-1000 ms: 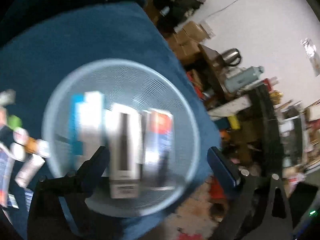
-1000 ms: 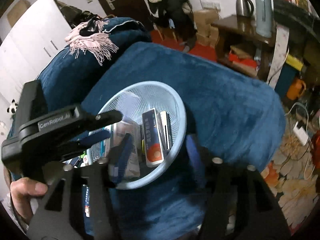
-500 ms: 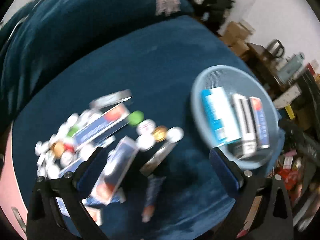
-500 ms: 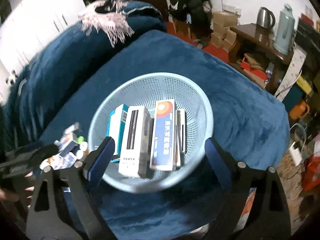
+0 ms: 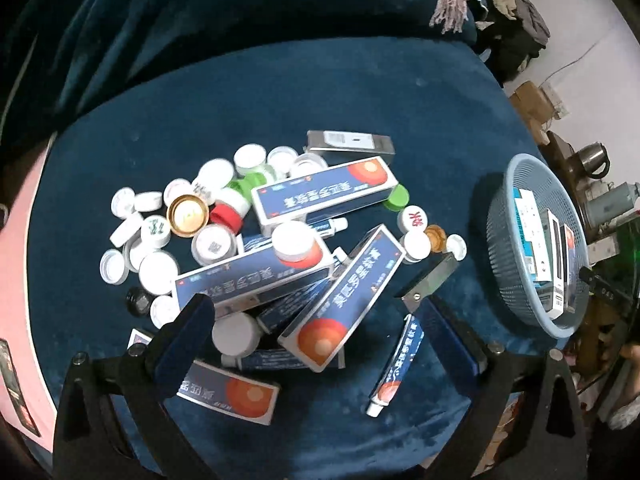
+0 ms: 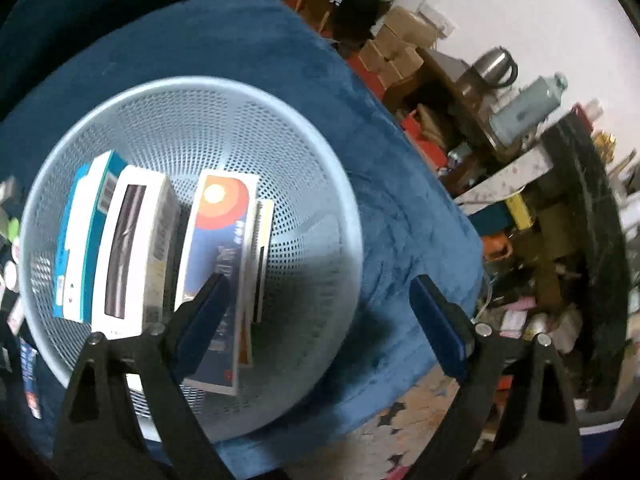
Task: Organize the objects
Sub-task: 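Move both empty tools back over the heap of boxes, then grasp a blue-and-red ointment box with each tool, then carry both ointment boxes over the blue basket and open both tools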
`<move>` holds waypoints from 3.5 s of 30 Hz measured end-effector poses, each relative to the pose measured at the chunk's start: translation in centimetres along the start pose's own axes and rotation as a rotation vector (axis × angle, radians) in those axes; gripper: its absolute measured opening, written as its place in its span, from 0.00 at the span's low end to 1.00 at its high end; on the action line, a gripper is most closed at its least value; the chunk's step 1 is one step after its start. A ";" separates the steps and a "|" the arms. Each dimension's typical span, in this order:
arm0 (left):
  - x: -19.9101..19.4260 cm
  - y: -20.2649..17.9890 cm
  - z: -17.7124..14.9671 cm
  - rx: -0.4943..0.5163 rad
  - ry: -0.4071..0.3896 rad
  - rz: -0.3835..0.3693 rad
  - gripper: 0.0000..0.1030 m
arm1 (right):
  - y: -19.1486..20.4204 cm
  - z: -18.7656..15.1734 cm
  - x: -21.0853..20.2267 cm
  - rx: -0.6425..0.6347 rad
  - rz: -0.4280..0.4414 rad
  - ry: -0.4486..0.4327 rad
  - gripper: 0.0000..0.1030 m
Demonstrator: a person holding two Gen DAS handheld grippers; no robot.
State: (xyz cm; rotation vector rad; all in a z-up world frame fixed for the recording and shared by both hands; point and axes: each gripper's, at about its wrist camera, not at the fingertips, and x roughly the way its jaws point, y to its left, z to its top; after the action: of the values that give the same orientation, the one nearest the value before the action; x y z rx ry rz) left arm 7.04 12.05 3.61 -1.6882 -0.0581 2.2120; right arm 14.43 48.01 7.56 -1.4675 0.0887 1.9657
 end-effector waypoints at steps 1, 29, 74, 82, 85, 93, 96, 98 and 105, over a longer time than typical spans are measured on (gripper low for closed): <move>0.0 0.3 0.1 -0.009 0.007 -0.005 0.99 | -0.4 -0.1 -0.1 0.007 -0.002 -0.003 0.89; -2.2 9.7 -0.2 -0.150 -0.053 0.118 0.99 | 26.4 -7.3 -2.9 0.021 0.806 0.271 0.79; 10.8 -3.4 8.2 0.567 0.077 -0.032 0.45 | 17.9 -6.6 -1.9 0.025 0.742 0.052 0.40; 7.4 -3.5 8.2 0.502 0.024 -0.045 0.39 | 17.6 -6.3 -2.6 0.036 0.765 0.029 0.40; 5.7 -3.8 8.3 0.479 -0.001 -0.047 0.39 | 17.1 -6.2 -3.6 0.039 0.782 0.002 0.40; 1.0 -5.8 6.9 0.374 -0.061 -0.158 0.39 | 14.1 -6.0 -6.1 0.081 0.793 -0.079 0.40; -0.1 -8.8 6.4 0.357 -0.072 -0.232 0.39 | 11.8 -5.8 -6.6 0.125 0.778 -0.113 0.40; -0.4 -11.5 6.1 0.358 -0.073 -0.278 0.39 | 9.5 -5.5 -6.6 0.170 0.760 -0.133 0.40; 1.6 -19.4 5.1 0.337 -0.017 -0.360 0.39 | 0.4 -3.5 -5.7 0.314 0.652 -0.188 0.40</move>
State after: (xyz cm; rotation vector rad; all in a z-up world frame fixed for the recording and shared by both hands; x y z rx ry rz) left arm 6.85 31.59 8.36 -1.3563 0.0065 1.8492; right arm 17.94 43.52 11.15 -1.1195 0.8439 2.4410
